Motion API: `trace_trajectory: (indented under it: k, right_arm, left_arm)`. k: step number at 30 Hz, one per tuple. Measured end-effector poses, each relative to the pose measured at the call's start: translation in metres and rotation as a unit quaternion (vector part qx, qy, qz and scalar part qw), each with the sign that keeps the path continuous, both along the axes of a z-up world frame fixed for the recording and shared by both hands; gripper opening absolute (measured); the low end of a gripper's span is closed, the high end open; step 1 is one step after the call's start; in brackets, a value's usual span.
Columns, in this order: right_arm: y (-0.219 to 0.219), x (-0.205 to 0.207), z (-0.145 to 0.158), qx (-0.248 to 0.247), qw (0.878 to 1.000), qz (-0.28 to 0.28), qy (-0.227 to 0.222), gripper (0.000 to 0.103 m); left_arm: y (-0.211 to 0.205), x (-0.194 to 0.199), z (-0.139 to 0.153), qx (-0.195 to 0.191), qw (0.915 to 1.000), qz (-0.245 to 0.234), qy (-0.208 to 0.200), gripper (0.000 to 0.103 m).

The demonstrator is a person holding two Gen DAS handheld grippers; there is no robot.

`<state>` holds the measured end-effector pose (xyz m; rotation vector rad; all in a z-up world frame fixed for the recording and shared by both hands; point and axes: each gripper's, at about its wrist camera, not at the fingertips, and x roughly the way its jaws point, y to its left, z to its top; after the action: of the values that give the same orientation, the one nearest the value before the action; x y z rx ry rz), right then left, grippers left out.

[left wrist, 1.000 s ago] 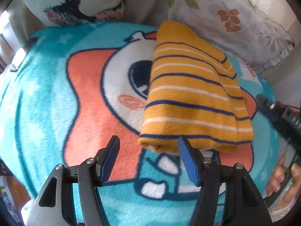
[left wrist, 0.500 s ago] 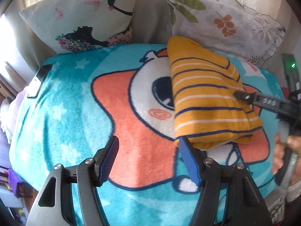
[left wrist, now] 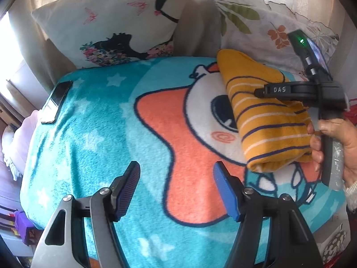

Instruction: Fold small clothes

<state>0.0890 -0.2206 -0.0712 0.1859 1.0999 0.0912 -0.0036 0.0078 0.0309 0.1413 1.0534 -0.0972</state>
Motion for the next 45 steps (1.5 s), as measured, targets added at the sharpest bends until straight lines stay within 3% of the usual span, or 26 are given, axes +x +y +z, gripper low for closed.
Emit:
trace_trajectory:
  k: [8,13,15,20,23,29,33,41,45]
  right_arm:
    - [0.011,0.008,0.028,-0.005,0.998,-0.035,-0.045,0.054]
    - [0.006,0.043,-0.004,0.009,0.998,-0.069,0.008,0.063]
    - [0.005,0.044,-0.006,0.010,0.998,-0.065,0.005,0.063]
    - [-0.010,0.006,0.029,0.004,0.996,-0.075,-0.044,0.063]
    - [-0.035,-0.025,0.036,0.016,0.993,-0.107,-0.050,0.063]
    - [-0.088,-0.085,0.014,0.051,0.984,-0.171,-0.019,0.068]
    - [-0.120,-0.116,-0.002,0.120,0.967,-0.225,-0.003,0.074]
    - [-0.119,-0.154,0.010,0.086,0.962,-0.258,-0.016,0.074]
    - [-0.114,-0.166,0.026,0.059,0.960,-0.271,-0.040,0.074]
  left_arm:
    - [0.022,0.004,0.001,0.001,1.0000,0.002,-0.009,0.068]
    - [0.029,0.008,-0.007,0.000,1.0000,-0.001,0.003,0.070]
    - [0.030,0.010,-0.009,0.001,1.0000,-0.005,0.006,0.070]
    - [0.031,0.018,-0.015,-0.007,0.9998,-0.012,0.013,0.070]
    - [0.028,0.023,-0.017,-0.012,0.9996,-0.022,0.015,0.070]
    - [0.016,0.032,-0.023,-0.019,0.9983,-0.049,0.026,0.070]
    - [0.003,0.036,-0.026,-0.016,0.9968,-0.072,0.030,0.070]
    - [-0.022,0.047,-0.045,-0.019,0.9924,-0.108,0.056,0.071]
    - [-0.029,0.053,-0.057,-0.056,0.9880,-0.118,0.082,0.071]
